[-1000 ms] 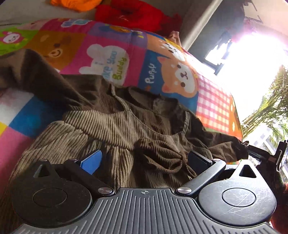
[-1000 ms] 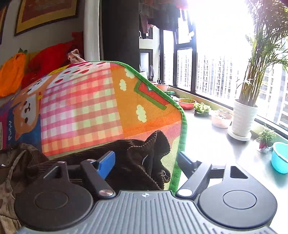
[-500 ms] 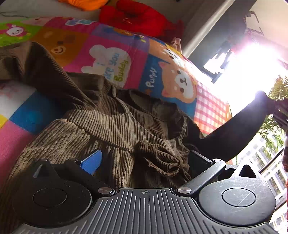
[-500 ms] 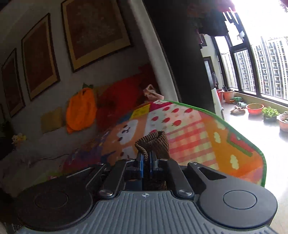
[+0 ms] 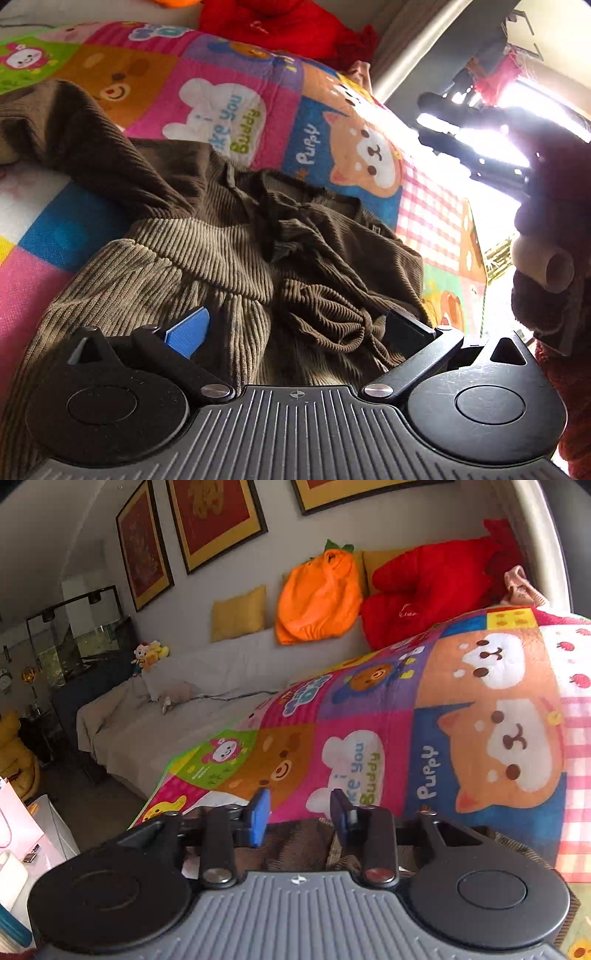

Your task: Fold clothes

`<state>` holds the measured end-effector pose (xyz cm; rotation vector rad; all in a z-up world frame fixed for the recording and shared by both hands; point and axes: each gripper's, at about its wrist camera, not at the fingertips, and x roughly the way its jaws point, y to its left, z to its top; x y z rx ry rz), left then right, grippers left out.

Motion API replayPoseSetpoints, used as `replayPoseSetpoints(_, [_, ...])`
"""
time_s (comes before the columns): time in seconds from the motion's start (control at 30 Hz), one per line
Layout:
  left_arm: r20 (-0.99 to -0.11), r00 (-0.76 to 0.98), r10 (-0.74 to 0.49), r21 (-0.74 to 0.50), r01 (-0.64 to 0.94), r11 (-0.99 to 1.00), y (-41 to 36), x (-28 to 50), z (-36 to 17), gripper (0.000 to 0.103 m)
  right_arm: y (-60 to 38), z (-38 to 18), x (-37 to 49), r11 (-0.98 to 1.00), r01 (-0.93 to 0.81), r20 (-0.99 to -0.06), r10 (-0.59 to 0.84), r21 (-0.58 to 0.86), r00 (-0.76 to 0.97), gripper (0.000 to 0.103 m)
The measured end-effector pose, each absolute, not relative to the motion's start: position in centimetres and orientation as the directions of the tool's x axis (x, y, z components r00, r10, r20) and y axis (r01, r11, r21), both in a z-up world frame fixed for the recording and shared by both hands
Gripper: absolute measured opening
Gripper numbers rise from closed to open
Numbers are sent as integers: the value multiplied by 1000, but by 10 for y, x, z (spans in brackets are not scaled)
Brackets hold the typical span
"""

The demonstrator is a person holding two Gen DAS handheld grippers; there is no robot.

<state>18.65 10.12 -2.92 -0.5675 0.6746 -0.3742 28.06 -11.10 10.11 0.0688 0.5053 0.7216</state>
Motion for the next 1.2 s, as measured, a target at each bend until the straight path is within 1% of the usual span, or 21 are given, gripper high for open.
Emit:
replayPoseSetpoints(0.03, [-461,718,-521,-619,161,769,102,189,-24,103,-125,100,277,771,-597,-410,629,220,660,55])
replayPoseSetpoints(0.07, [-441,713,-544,-636,179,751,103,192,-19,103,-139,98,273,788,-579,-401,610,210,684,59])
replayPoseSetpoints(0.13, [-405,716,-568,-654,207,728,100,203,-6,103,-165,89,265,825,-533,-394,561,190,728,62])
replayPoseSetpoints(0.2, [-408,711,-572,-652,211,728,93,221,1,101,-189,71,257,864,-469,-409,500,182,763,62])
replayPoseSetpoints(0.23, [-425,713,-558,-636,204,744,88,232,2,99,-198,60,253,878,-439,-423,477,192,770,62])
replayPoseSetpoints(0.27, [-447,720,-532,-610,189,769,83,241,1,93,-207,49,249,887,-411,-438,461,210,771,62])
replayPoseSetpoints(0.3, [-471,725,-503,-582,173,794,77,251,0,83,-217,37,244,892,-387,-454,453,236,767,62])
replayPoseSetpoints(0.33, [-506,724,-468,-547,150,824,71,262,-3,81,-222,26,238,893,-371,-464,450,257,763,62])
replayPoseSetpoints(0.43, [-590,707,-389,-453,108,885,55,289,-20,80,-237,-5,222,892,-325,-488,446,315,750,63])
replayPoseSetpoints(0.53, [-608,711,-353,-391,118,913,43,298,-29,85,-238,-16,215,894,-317,-487,439,316,755,63])
replayPoseSetpoints(0.57, [-611,712,-345,-374,125,919,39,298,-28,84,-238,-19,213,895,-314,-486,437,316,757,63])
replayPoseSetpoints(0.6, [-606,714,-351,-358,148,922,34,297,-26,68,-238,-23,211,896,-312,-485,435,316,759,64])
replayPoseSetpoints(0.67, [-595,718,-360,-327,194,925,25,295,-21,33,-239,-29,207,898,-307,-484,430,315,762,72])
replayPoseSetpoints(0.73, [-547,761,-350,-269,236,934,19,286,-8,31,-238,-33,204,898,-310,-480,430,311,764,72])
replayPoseSetpoints(0.77, [-518,786,-338,-230,253,940,16,280,-1,31,-237,-32,203,898,-317,-478,433,307,765,72])
replayPoseSetpoints(0.83, [-516,807,-288,-167,235,957,15,277,3,31,-238,-32,202,897,-316,-472,434,311,767,74])
replayPoseSetpoints(0.97, [-608,771,-188,-113,151,982,30,285,-19,43,-240,-32,205,890,-310,-475,443,335,760,77])
replayPoseSetpoints(1.0, [-609,768,-198,-154,131,979,39,284,-21,55,-241,-33,205,888,-308,-477,446,342,757,77])
replayPoseSetpoints(1.03, [-610,765,-207,-194,110,975,48,283,-23,60,-242,-33,206,886,-306,-479,449,349,754,77])
replayPoseSetpoints(1.13, [-582,775,-246,-326,55,944,75,269,-15,66,-240,-33,207,888,-307,-480,447,343,755,78])
replayPoseSetpoints(1.2, [-543,795,-270,-435,9,900,96,253,-3,84,-240,-34,207,888,-308,-482,448,343,753,80])
